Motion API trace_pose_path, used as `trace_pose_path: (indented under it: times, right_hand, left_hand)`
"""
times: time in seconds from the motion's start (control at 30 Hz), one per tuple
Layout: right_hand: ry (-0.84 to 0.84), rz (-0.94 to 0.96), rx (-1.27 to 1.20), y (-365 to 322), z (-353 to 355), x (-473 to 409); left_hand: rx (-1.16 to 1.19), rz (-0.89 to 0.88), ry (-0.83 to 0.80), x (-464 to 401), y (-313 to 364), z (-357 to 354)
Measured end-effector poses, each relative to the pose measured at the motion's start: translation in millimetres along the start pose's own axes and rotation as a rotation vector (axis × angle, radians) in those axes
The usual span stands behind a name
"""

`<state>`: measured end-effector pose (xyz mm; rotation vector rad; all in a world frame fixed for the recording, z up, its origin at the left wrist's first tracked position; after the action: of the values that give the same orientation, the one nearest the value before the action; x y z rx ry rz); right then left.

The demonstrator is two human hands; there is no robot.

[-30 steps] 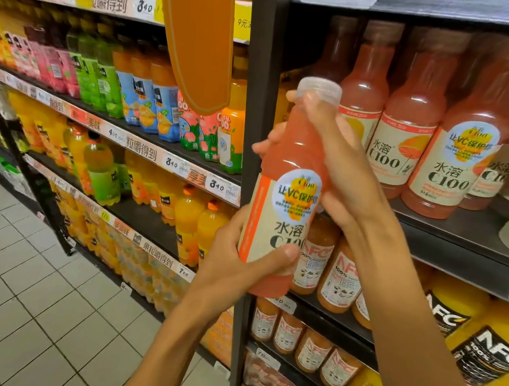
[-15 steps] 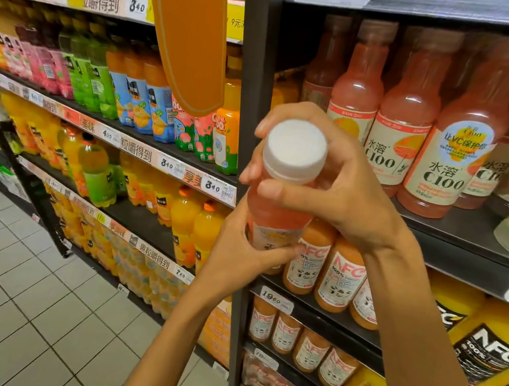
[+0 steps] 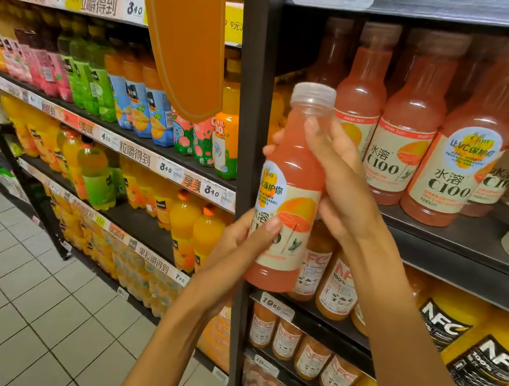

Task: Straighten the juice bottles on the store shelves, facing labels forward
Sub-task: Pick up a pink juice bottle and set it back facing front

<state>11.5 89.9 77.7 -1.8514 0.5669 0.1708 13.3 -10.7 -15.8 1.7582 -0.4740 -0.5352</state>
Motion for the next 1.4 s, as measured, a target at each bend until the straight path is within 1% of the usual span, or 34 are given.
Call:
trace_pose_path:
  times: [0.07,0.13,0.17,0.23,0.27,0.33,0.4,0.43,0.5,0.57,0.63,0.73,0.8,0.87,0.93,0.97,1.03,1.13,1.23,1.3,1.37,1.4]
  right_hand:
    - [0.026,0.026,-0.001,-4,5,-1]
    - [0.039,0.025,-0.002,-5,7,-2]
    - [0.049,0.017,-0.005,-6,7,-3]
    - [0.051,-0.012,-0.044,-9,6,-6]
    - [0.032,-0.036,-0.077,-10,3,-8]
    - [0.002,-0.073,-0.093,-12,-2,-10]
    - [0.004,-0.061,-0.056,-14,-3,-11]
    - [0.01,-0.047,-0.028,-15,-3,-11]
    - [0.032,0.003,0.072,-19,-2,-11]
    - [0.057,0.069,0.164,-24,-2,-11]
    - [0.073,0.089,0.207,-24,-3,-10]
    - [0.036,0.075,0.217,-20,-5,-9]
    - [-0.016,0.075,0.171,-22,-6,-9]
    - [-0.071,0.043,0.08,-22,-9,-9]
    - [-0.121,-0.013,0.002,-18,-14,-9]
    - [-0.133,-0.03,-0.019,-16,-16,-9]
    - [-0.098,-0.025,-0.017,-19,-15,-11]
    - [0.071,0.06,0.082,-33,1,-19]
    - [0.182,0.097,0.173,-41,10,-28]
    - [0.19,0.067,0.181,-41,9,-33]
    - [0.165,0.043,0.157,-44,9,-39]
    - [0.149,0.041,0.126,-46,10,-41]
  left_hand:
    - [-0.024,-0.032,0.055,-4,5,6]
    - [-0.014,-0.035,0.073,-5,6,6]
    - [0.015,-0.021,0.067,-5,5,4]
    - [0.122,0.035,0.001,-2,-3,-3]
    - [0.172,0.062,-0.034,0,-6,-7]
    - [0.22,0.093,-0.046,1,-12,-9]
    - [0.178,0.082,-0.033,-1,-14,-8]
    - [0.119,0.054,-0.015,-2,-13,-6]
    - [-0.022,-0.039,0.043,-4,-7,1]
    - [-0.111,-0.129,0.04,-5,1,0]
    - [-0.187,-0.181,0.043,-7,2,-4]
    - [-0.147,-0.201,0.072,-10,-1,-1]
    - [-0.067,-0.146,0.043,-12,-3,3]
    - [0.014,-0.098,-0.056,-11,-3,1]
    - [0.045,-0.066,-0.143,-12,-4,-6]
    - [0.047,-0.052,-0.15,-14,-3,-10]
    - [0.011,-0.077,-0.1,-19,0,-11]
    - [-0.06,-0.241,0.038,-26,16,-1]
    - [-0.197,-0.378,0.087,-31,27,-7]
    - [-0.264,-0.402,0.141,-39,32,-12]
    - [-0.236,-0.373,0.163,-50,36,-12]
    - [-0.199,-0.34,0.145,-56,37,-10]
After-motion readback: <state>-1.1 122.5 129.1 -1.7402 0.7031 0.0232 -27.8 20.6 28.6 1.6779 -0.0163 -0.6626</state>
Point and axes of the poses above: each hand's wrist, its own x-axis away from the middle knuckle, its own z-axis out of the back of the hand, y = z × x, the point moved 8 cm from there along -x, towards the middle knuckle, and after that the axes turned 7 degrees about y, right-handed, at the moved point
